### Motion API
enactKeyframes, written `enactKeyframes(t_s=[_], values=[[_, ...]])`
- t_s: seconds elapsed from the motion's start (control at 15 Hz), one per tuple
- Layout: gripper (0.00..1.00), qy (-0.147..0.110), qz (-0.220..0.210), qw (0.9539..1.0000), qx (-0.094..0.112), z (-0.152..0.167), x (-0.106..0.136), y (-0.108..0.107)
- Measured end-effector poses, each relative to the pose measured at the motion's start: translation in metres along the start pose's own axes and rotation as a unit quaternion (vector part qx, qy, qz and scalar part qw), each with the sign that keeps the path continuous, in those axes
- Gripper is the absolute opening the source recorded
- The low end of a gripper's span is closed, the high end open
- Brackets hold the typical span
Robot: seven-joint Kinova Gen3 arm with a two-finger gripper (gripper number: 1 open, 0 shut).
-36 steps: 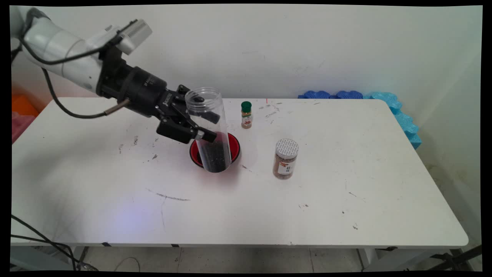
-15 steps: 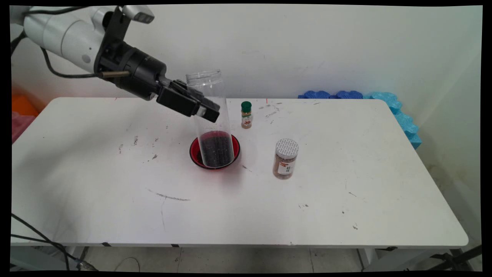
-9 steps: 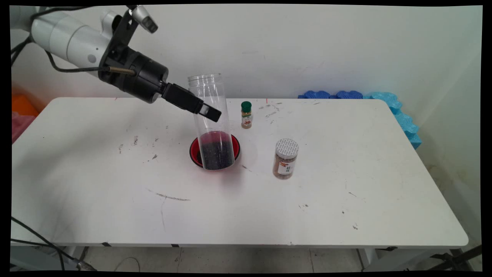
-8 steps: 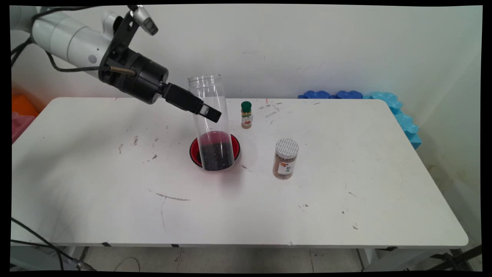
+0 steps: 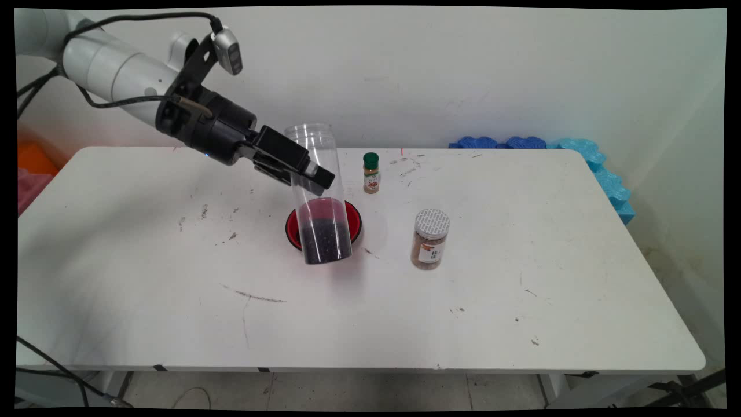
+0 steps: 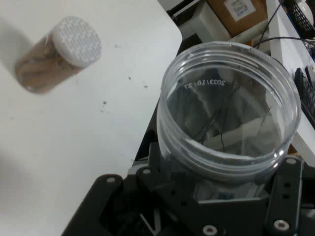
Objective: Pour the black seasoning powder in the red bowl
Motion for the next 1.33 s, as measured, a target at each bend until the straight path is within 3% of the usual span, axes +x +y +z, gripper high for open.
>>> enactKeyframes(t_s=[0.47, 0.73, 1.33], values=[[0.0, -0.006, -0.08, 0.9967, 0.004, 0.005, -0.003, -0.012], [0.0, 0.0, -0.139, 0.9902, -0.001, 0.007, -0.003, -0.017], [0.0, 0.012, -0.267, 0.9635, -0.01, 0.011, -0.002, -0.028]])
